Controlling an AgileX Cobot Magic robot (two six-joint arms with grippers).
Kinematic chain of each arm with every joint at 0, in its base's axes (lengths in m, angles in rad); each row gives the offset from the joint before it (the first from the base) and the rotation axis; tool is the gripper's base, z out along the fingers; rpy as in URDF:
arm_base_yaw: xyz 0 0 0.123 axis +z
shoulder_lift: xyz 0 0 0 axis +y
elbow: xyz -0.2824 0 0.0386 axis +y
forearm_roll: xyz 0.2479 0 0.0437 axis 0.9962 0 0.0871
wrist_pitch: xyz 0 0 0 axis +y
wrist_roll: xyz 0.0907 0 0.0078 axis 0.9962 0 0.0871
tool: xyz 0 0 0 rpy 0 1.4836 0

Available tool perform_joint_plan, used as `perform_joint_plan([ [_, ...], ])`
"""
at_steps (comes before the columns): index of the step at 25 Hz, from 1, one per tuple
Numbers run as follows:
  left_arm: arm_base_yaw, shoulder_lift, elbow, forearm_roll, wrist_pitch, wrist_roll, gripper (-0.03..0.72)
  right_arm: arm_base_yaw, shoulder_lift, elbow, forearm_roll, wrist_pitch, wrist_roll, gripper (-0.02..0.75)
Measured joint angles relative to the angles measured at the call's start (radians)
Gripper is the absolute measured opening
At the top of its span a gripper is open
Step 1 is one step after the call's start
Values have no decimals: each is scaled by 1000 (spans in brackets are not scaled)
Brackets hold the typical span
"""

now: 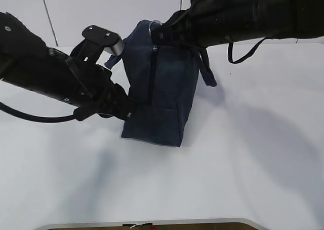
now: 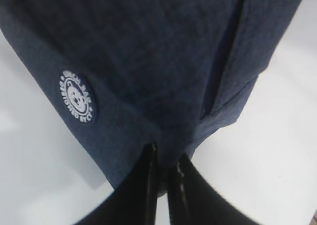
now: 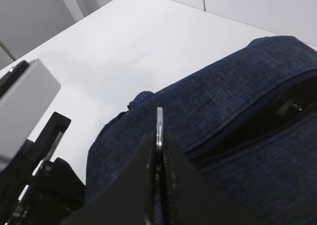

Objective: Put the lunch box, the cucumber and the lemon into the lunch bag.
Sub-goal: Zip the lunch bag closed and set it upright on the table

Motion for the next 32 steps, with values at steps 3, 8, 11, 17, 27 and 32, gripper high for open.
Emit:
perform_joint_plan([
  [3,0,0,0,-4,0,0,-4,0,0,-5,-2,-21,0,5],
  [8,0,0,2,-7,0,0,-4,0,5,-19,-4,-74,0,5],
  [11,0,-2,16,-7,-2,0,-4,0,16,-51,-4,-83,0,5],
  [17,0,-3,46,-14,-26,2,-5,0,64,-107,-4,-94,0,5],
  [27,0,-3,46,-15,-26,5,-5,2,133,-198,-6,-116,2,5],
  [32,0,-4,61,-3,-26,7,-5,2,125,-206,-73,-72,56,5],
])
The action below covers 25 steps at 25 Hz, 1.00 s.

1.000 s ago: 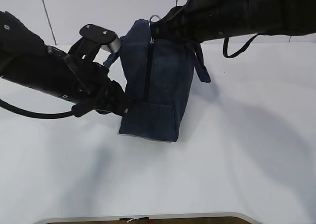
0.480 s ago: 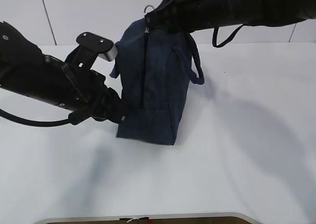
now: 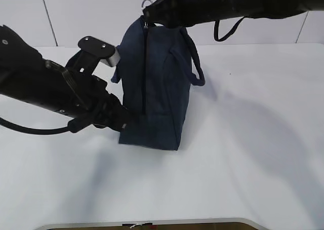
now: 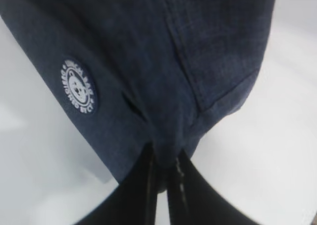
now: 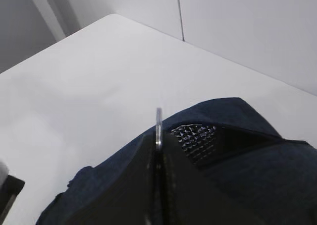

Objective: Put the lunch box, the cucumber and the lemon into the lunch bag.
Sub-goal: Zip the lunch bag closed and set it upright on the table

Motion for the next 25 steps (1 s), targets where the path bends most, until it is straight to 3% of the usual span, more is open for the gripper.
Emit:
perform_joint_plan([
  [7,0,0,49,4,0,4,-5,0,-25,-4,-366,90,285,5],
  [11,0,-4,54,4,-1,4,-5,0,-25,-6,-474,110,352,5],
  [25,0,-14,89,15,-22,4,-5,0,-25,-82,-601,166,417,5],
])
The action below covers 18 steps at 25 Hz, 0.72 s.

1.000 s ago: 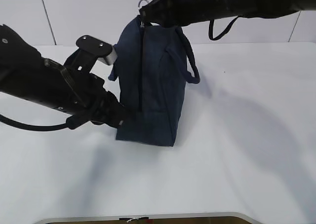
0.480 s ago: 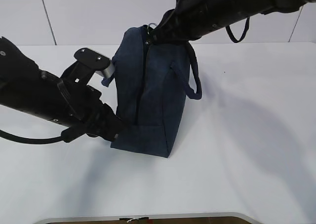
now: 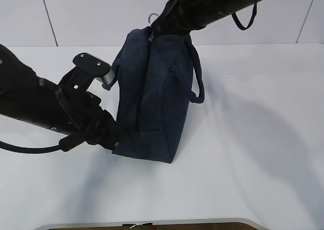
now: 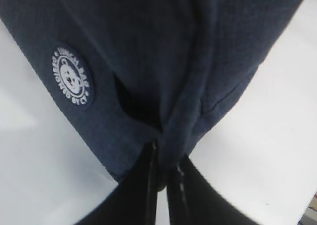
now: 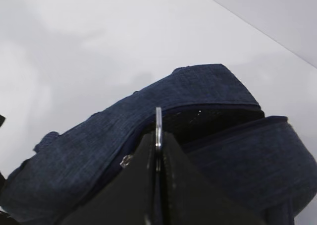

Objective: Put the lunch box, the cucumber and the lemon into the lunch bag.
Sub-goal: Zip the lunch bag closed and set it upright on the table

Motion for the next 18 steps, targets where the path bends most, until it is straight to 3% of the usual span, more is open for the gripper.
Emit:
perform_joint_plan([
  [18,0,-6,4,-2,-2,0,-6,-9,47,-111,-58,-8,19,5],
])
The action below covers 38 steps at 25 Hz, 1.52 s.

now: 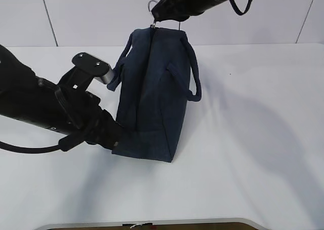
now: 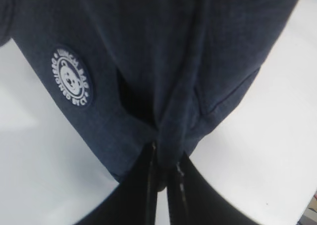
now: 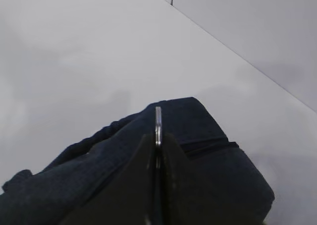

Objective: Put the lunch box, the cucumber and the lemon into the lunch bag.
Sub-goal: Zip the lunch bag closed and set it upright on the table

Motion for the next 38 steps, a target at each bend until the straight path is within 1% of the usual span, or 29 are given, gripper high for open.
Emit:
perform_joint_plan([
  [8,0,0,4,0,8,0,-6,-52,26,-6,-24,7,39,5],
  [17,0,0,7,-36,25,0,-6,-54,26,-10,-29,70,49,5],
  [22,0,0,7,-54,54,0,-6,-54,26,-10,10,123,50,5],
  [25,0,0,7,-60,67,0,-6,-54,28,-10,18,130,50,5],
  [38,0,0,7,-66,72,1,-6,-54,97,-21,23,-30,51,5],
])
